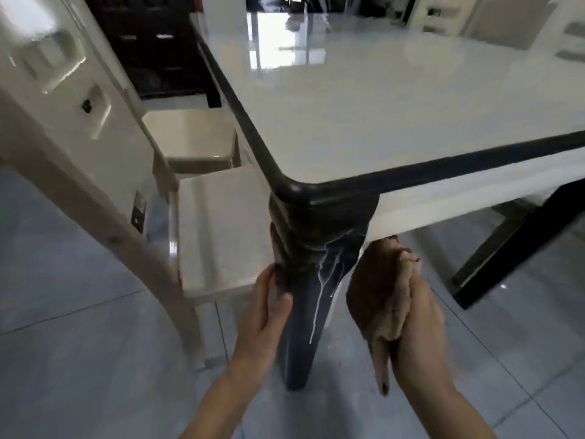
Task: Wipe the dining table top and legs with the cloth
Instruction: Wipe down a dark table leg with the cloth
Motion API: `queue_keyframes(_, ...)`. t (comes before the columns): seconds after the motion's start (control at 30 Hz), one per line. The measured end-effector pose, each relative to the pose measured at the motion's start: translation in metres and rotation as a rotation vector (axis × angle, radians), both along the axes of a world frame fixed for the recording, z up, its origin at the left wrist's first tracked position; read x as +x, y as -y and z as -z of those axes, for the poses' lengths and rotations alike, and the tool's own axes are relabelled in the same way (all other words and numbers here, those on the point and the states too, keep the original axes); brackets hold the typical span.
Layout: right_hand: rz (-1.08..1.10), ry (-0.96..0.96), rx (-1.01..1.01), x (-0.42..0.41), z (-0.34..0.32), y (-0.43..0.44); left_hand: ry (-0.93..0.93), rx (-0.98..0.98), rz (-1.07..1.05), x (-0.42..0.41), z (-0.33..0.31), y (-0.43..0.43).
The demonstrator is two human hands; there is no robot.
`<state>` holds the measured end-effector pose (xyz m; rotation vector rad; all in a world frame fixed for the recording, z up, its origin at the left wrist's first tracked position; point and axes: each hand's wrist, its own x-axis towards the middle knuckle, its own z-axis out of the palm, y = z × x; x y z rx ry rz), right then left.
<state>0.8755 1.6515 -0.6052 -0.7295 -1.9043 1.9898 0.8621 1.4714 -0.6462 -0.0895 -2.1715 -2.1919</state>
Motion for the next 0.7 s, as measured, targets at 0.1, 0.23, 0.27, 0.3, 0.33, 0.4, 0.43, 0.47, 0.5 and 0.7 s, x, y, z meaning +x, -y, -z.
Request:
queue_keyframes(0.1,-0.049,-0.191,0.034,-0.025,0.032,0.012,-0.218,0.064,0.059,-0.017,0.026,-0.005)
queue_keyframes(0.23,-0.156,-0.562,0.093,-0.049,0.048,0.057,-0.477,0.11,0.068,-0.04,0.058,-0.007)
queue_keyframes(0.27,-0.152,-0.659,0.173,-0.053,0.055,0.067,-0.509,0.129,0.074,-0.045,0.064,-0.008)
queue_keyframes(0.3,-0.129,-0.75,0.25,-0.055,0.064,0.074,-0.528,0.149,0.091,-0.048,0.069,-0.008)
queue_keyframes(0.33,-0.076,-0.819,0.328,-0.057,0.079,0.076,-0.543,0.152,0.104,-0.053,0.072,-0.008)
queue_keyframes(0.4,-0.036,-0.886,0.411,-0.059,0.125,0.078,-0.572,0.149,0.123,-0.058,0.073,-0.007)
queue_keyframes(0.43,-0.058,-0.871,0.415,-0.057,0.151,0.08,-0.562,0.164,0.14,-0.057,0.072,-0.006)
queue_keyframes(0.47,-0.088,-0.848,0.42,-0.05,0.172,0.081,-0.547,0.171,0.16,-0.057,0.071,-0.005)
queue_keyframes(0.5,-0.115,-0.815,0.419,-0.046,0.186,0.08,-0.529,0.167,0.176,-0.056,0.069,-0.005)
queue_keyframes(0.7,-0.085,-0.852,0.366,-0.062,0.107,0.07,-0.543,0.126,0.136,-0.055,0.07,-0.007)
